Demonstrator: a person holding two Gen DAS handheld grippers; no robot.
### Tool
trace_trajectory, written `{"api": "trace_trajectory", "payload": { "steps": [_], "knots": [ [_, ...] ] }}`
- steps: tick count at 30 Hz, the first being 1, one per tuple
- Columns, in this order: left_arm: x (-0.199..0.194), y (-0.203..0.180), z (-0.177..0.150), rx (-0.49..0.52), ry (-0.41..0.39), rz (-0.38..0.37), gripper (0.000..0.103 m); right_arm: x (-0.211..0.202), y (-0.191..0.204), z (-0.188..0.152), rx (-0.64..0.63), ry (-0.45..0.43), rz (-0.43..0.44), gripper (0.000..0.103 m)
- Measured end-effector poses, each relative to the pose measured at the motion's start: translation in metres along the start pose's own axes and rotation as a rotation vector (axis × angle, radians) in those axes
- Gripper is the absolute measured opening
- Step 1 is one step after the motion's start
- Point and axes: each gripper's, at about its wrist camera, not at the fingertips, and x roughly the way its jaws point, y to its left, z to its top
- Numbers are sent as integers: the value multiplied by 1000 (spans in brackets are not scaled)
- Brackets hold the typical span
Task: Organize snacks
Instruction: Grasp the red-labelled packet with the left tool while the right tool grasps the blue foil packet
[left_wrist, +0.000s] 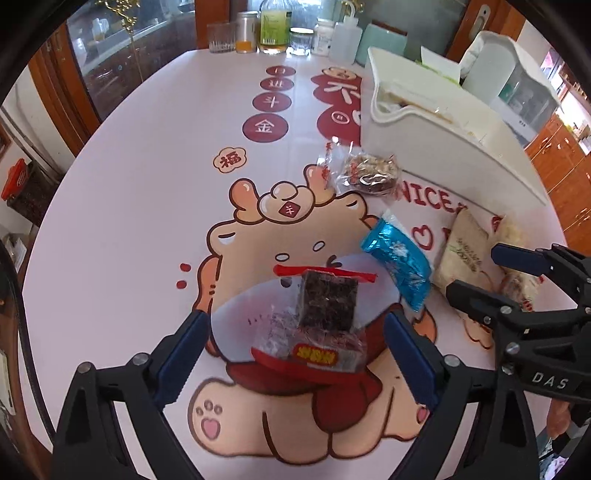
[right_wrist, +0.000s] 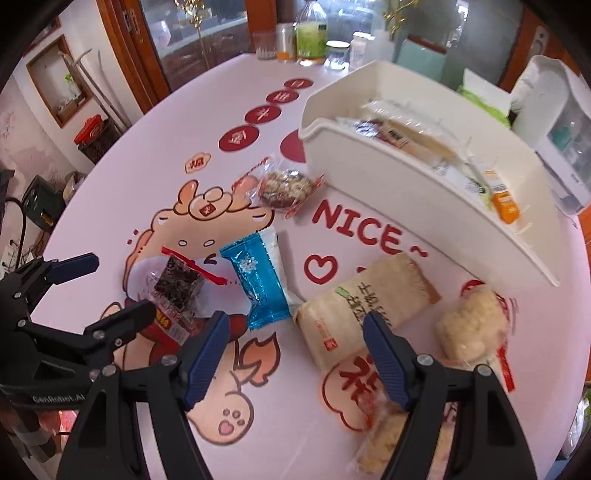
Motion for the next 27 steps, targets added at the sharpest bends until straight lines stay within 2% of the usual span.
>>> {"api": "trace_trajectory", "payload": {
  "steps": [3, 8, 10, 14, 15, 17, 18, 19, 22, 23, 24, 27],
  "knots": [
    [12, 3, 5, -9, 26, -12, 85, 15, 0, 4, -10, 23, 17, 70],
    [30, 4, 7, -9, 87, -60, 60, 31, 9, 8, -93, 28, 38, 70],
    [33, 3, 8, -5, 93, -74, 58, 38, 12, 8, -117, 26, 38, 69],
    [35, 0, 11, 0, 93, -91, 56, 47, 12, 10, -118, 21, 32, 62],
    [36, -1, 12, 2, 93, -94, 55, 48, 12, 11, -121, 15, 28, 58],
    [36, -2, 12, 3, 90, -100, 53, 49, 13, 11, -131, 11, 31, 44],
    [37, -2, 12, 1, 89, -102, 52, 51, 13, 12, -130, 20, 40, 31],
    [37, -2, 13, -1, 89, -105, 51, 55, 13, 11, -126, 38, 51, 24],
    [36, -2, 14, -15, 77, -114, 43, 55, 13, 8, -123, 18, 46, 18],
    [35, -1, 14, -19, 70, -113, 33, 54, 11, 8, -110, 17, 58, 14],
    [33, 1, 13, -23, 60, -122, 28, 55, 10, 7, -96, 16, 68, 13],
    [31, 2, 15, -30, 49, -119, 25, 53, 3, 4, -43, 8, 99, 11]
  ]
}}
